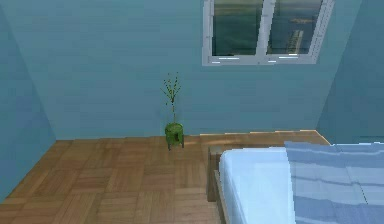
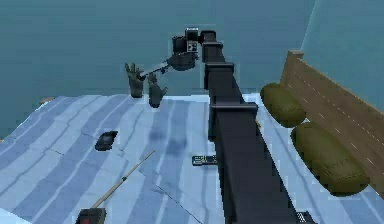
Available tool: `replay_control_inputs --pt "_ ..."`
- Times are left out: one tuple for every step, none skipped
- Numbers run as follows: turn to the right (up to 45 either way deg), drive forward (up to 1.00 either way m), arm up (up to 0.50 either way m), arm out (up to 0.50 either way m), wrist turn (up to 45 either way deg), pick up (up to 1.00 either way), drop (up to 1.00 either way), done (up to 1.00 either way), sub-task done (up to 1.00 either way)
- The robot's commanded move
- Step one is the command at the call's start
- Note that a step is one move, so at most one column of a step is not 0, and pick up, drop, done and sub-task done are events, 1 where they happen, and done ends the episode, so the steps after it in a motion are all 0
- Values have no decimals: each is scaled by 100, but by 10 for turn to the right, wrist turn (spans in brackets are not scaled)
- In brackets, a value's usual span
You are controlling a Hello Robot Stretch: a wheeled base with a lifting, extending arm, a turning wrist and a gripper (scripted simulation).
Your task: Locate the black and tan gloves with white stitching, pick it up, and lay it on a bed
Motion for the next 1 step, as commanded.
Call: replay_control_inputs --pt "0 0 0 0 300 0 0 0 0"
